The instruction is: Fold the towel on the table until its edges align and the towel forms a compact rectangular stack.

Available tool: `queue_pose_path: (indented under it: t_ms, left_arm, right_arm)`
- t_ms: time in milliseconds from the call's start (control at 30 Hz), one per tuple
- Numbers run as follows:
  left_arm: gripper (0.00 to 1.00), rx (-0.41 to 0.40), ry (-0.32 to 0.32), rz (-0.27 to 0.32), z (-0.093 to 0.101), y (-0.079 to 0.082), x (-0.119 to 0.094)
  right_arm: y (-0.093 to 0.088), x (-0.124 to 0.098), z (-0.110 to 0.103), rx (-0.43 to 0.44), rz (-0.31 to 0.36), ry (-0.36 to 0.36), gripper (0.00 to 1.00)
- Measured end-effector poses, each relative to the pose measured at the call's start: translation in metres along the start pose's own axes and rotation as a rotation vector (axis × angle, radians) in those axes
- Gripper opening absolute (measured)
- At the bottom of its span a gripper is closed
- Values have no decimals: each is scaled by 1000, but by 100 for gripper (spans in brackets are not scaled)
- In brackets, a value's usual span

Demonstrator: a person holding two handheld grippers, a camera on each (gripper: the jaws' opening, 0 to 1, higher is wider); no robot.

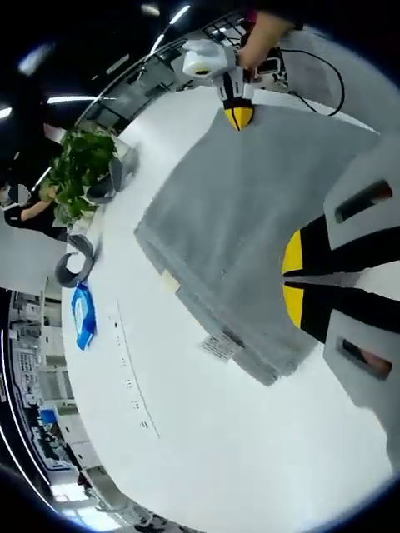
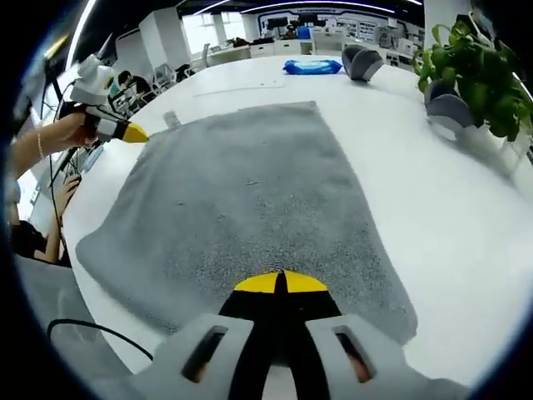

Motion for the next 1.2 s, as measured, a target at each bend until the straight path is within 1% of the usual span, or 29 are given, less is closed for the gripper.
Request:
queue_pose_path:
  t_ms: [33, 100, 200, 233, 267, 333, 367, 433, 467, 533, 567, 600, 633, 700, 733, 800, 833, 867, 900, 933, 967, 1033, 1100, 1200]
  left_arm:
    - [7, -14, -14, 24, 5, -2, -9]
    - [8, -2, -19, 44, 13, -9, -21]
    - [9, 7, -28, 65, 30, -27, -43]
    - [9, 1, -32, 69, 31, -31, -46]
    - [9, -17, -42, 77, 38, -39, -55]
    - [9, -39, -50, 83, 43, -48, -62]
    - [9, -53, -60, 89, 49, -56, -69]
    - [9, -71, -68, 105, 56, -67, -79]
    - [10, -83, -78, 113, 60, -74, -85]
    - [14, -107, -92, 124, 68, -87, -94]
    - [16, -107, -97, 115, 73, -94, -97]
    - [18, -108, -97, 106, 75, -100, -100]
    - [20, -106, -93, 92, 78, -106, -102]
    - [22, -72, -89, 59, 81, -115, -105]
    - [24, -50, -90, 35, 82, -117, -106]
    - [26, -31, -98, 12, 85, -117, -103]
    - [27, -11, -121, -1, 90, -119, -101]
    - [29, -11, -132, 0, 92, -121, -100]
    - [30, -17, -150, -3, 95, -125, -97]
    - [34, -8, -180, -17, 99, -128, -94]
    - [37, 13, -195, -25, 102, -129, -91]
    - [41, 70, -195, -48, 105, -130, -85]
    - [43, 81, -193, -47, 107, -130, -81]
    - [42, 81, -198, -51, 110, -129, -73]
  right_arm:
    - [0, 0, 0, -4, 4, 0, 0]
    - [-2, -1, -1, -15, 14, 1, 0]
    - [-2, -1, -2, -29, 23, 2, 0]
    - [-2, -2, -3, -26, 24, 1, 0]
    - [-1, -2, -3, -25, 27, 0, 0]
    - [1, -3, -4, -30, 32, 1, 0]
    - [8, -5, -7, -45, 49, 31, 0]
    - [21, -10, -15, -54, 133, 70, 0]
    - [27, -14, -23, -52, 184, 124, 0]
    - [35, -20, -43, -22, 228, 244, 0]
    - [38, -22, -52, -17, 227, 277, 0]
    - [41, -26, -67, -48, 229, 330, 0]
    - [43, -29, -76, -63, 241, 363, 0]
    - [45, -35, -99, -63, 252, 463, 0]
    - [43, -39, -114, -47, 230, 546, 0]
    - [39, -44, -131, -24, 206, 641, 0]
    - [34, -48, -142, -3, 181, 721, 0]
    - [30, -50, -148, 12, 149, 767, 0]
    - [23, -50, -154, 2, 108, 803, 0]
    - [17, -47, -157, -54, 58, 817, 0]
    - [12, -45, -158, -106, 16, 811, 0]
    - [2, -38, -158, -174, -52, 785, 0]
    - [-1, -34, -159, -219, -74, 770, 0]
    - [-2, -29, -157, -229, -67, 742, 0]
Point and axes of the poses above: the point that each gripper's makers call its tool centre point, and the gripper's own axes: x roughly forward along the fingers, z roughly to its right, y roughly out of its top, the point moved 9 cm from there along -x, roughly backward along the fingers, and after that the axes turned 11 degrees about z, right-handed, at the moved point
